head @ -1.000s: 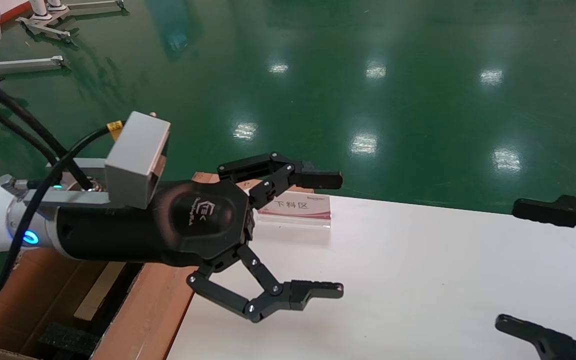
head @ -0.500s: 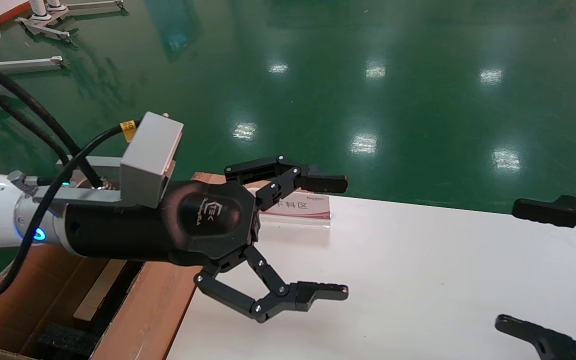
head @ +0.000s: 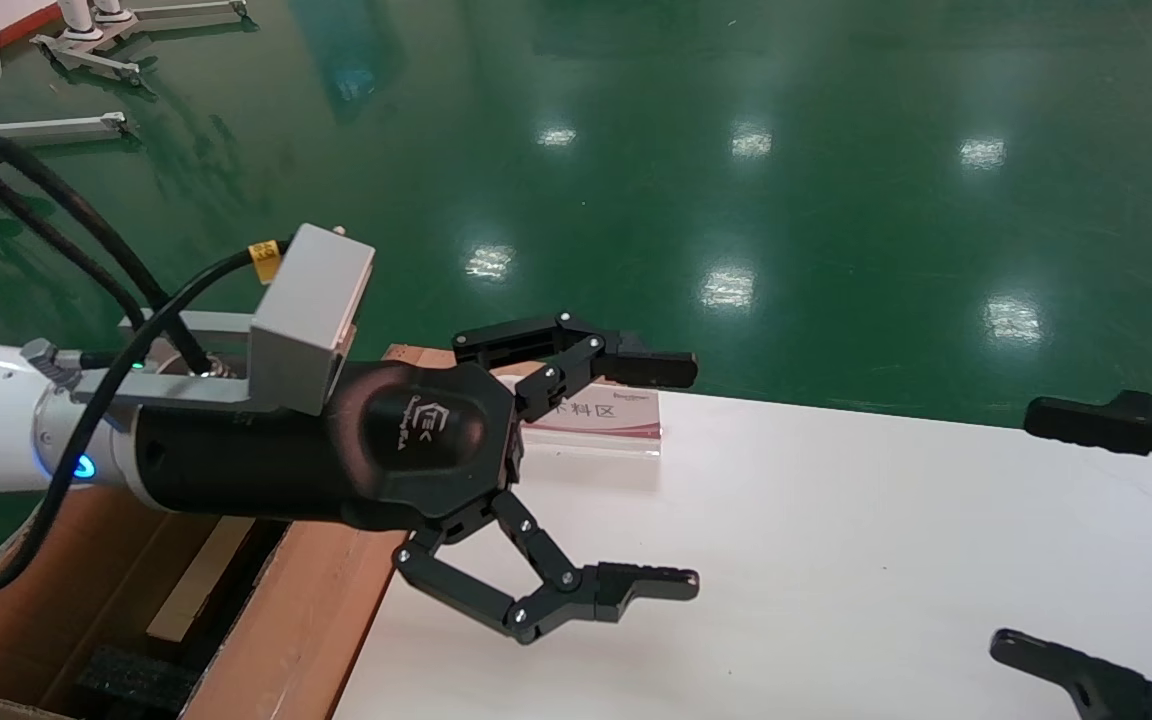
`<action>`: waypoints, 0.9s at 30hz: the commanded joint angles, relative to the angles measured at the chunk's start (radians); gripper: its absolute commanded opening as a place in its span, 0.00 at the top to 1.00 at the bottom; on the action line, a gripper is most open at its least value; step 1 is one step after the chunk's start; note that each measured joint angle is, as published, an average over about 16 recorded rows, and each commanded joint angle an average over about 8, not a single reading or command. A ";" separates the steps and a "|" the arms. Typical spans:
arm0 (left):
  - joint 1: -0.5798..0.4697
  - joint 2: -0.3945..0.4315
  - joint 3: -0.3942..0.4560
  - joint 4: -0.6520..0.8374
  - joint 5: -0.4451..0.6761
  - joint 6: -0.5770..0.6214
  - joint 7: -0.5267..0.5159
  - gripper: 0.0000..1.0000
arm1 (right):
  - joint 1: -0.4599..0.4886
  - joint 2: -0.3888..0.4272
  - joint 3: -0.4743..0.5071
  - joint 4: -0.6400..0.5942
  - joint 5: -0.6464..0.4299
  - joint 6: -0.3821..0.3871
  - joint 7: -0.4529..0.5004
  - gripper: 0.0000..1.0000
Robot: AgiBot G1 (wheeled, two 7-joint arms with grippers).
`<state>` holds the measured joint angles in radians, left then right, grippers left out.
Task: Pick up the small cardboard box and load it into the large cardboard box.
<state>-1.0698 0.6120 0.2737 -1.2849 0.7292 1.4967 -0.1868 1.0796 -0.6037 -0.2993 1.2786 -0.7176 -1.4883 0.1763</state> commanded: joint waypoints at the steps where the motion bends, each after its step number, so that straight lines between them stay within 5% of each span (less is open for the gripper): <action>1: -0.001 0.000 0.001 0.000 0.000 0.000 0.000 0.00 | 0.000 0.000 0.000 0.000 0.000 0.000 0.000 0.00; 27: -0.005 -0.001 0.007 0.001 0.002 -0.002 -0.001 0.00 | 0.000 0.000 0.000 0.000 0.000 0.000 0.000 0.00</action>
<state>-1.0749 0.6109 0.2804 -1.2837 0.7307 1.4949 -0.1880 1.0795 -0.6037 -0.2992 1.2786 -0.7177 -1.4883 0.1763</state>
